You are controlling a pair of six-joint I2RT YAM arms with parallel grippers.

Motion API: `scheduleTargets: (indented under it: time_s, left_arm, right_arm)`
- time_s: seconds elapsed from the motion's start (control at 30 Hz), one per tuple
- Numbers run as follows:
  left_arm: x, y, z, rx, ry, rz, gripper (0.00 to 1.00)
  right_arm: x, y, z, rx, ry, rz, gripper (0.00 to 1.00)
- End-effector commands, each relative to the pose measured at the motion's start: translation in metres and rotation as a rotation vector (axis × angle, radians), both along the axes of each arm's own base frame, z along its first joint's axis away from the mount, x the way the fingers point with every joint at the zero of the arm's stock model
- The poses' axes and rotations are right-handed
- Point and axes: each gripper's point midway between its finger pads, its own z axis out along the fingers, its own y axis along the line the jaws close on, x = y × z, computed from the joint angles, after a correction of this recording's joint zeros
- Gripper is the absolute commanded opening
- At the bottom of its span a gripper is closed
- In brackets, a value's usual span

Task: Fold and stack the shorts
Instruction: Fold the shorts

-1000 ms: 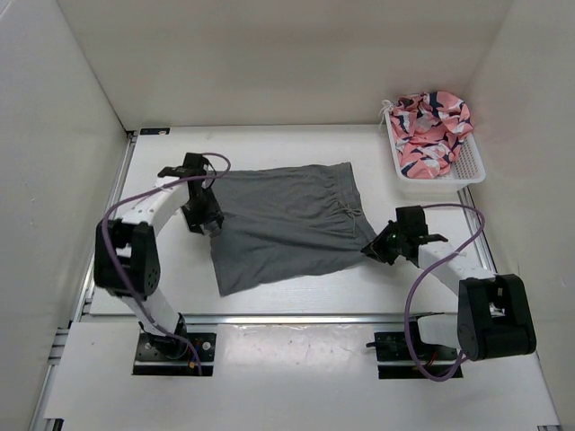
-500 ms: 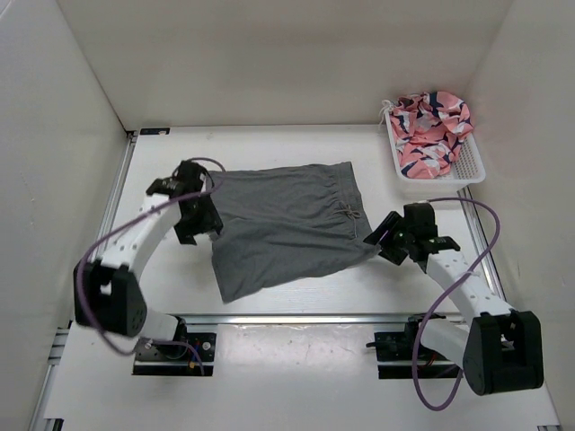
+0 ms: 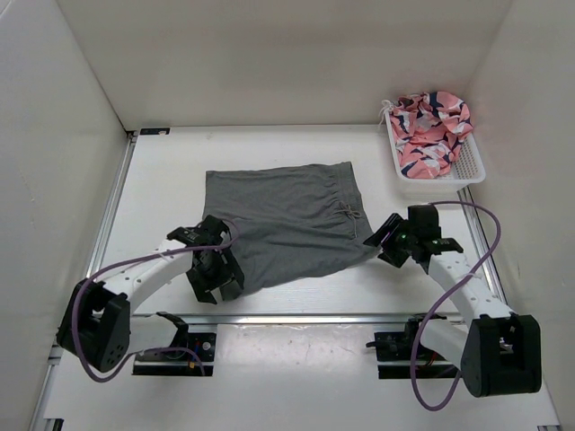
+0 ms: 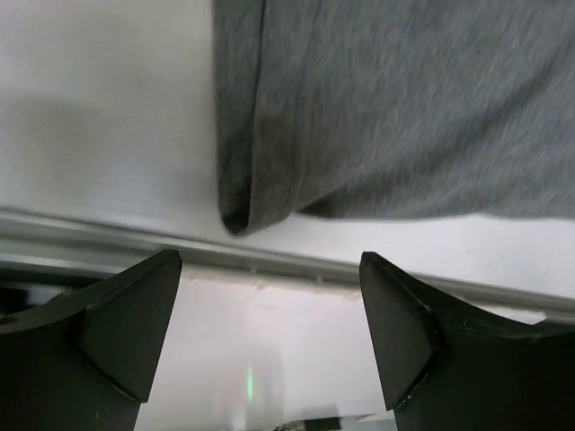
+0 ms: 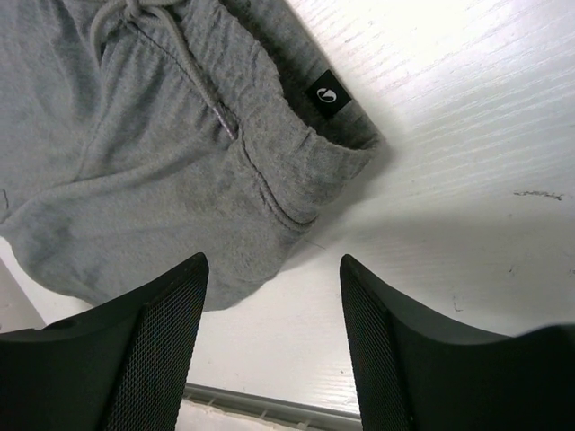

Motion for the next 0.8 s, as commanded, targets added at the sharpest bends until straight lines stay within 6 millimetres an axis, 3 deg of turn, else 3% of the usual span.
scheduleTargets:
  time_s: [0.0,0.07,0.17,0.2,0.23,0.27,0.5,0.53,0.6,0.63,0.7,0.77]
  left_arm:
    - [0.012,-0.007,-0.015,-0.017,-0.034,0.043,0.91]
    - [0.015,-0.011,-0.026,-0.018,-0.014,0.042,0.88]
    - [0.013,-0.003,-0.037,0.037,0.017,0.046,0.63]
    - [0.017,-0.005,-0.034,0.032,0.003,0.036,0.52]
    - [0.019,-0.002,-0.034,0.047,-0.006,0.037,0.26]
    - [0.023,-0.001,-0.032,0.044,-0.015,0.041,0.14]
    - [0.035,0.000,-0.007,0.005,-0.111,0.079,0.10]
    - [0.037,-0.001,0.000,-0.005,-0.130,0.079,0.10]
    - [0.037,0.007,0.014,0.012,-0.159,0.094,0.10]
    - [0.042,0.006,0.025,0.008,-0.187,0.098,0.10]
    - [0.047,0.014,0.042,0.032,-0.228,0.128,0.10]
    - [0.057,0.020,0.071,0.022,-0.299,0.171,0.10]
  right_arm:
    - [-0.002,0.005,0.000,0.041,-0.009,0.032,0.66]
    - [-0.007,0.009,-0.009,0.084,0.017,0.029,0.66]
    - [-0.005,0.013,-0.014,0.120,0.022,0.024,0.66]
    - [-0.003,0.015,-0.019,0.129,0.021,0.031,0.65]
    - [-0.001,0.015,-0.021,0.129,0.021,0.031,0.65]
    - [0.000,0.015,-0.027,0.128,0.039,0.030,0.63]
    - [0.015,0.006,-0.041,0.078,0.016,-0.008,0.48]
    - [0.017,0.004,-0.043,0.062,0.008,-0.005,0.31]
    - [0.019,0.004,-0.045,0.054,0.015,0.004,0.11]
    - [0.010,0.003,-0.050,0.041,0.052,0.016,0.01]
    - [0.011,0.002,-0.040,0.029,0.035,0.035,0.01]
    - [-0.003,-0.006,-0.037,-0.025,0.078,0.051,0.01]
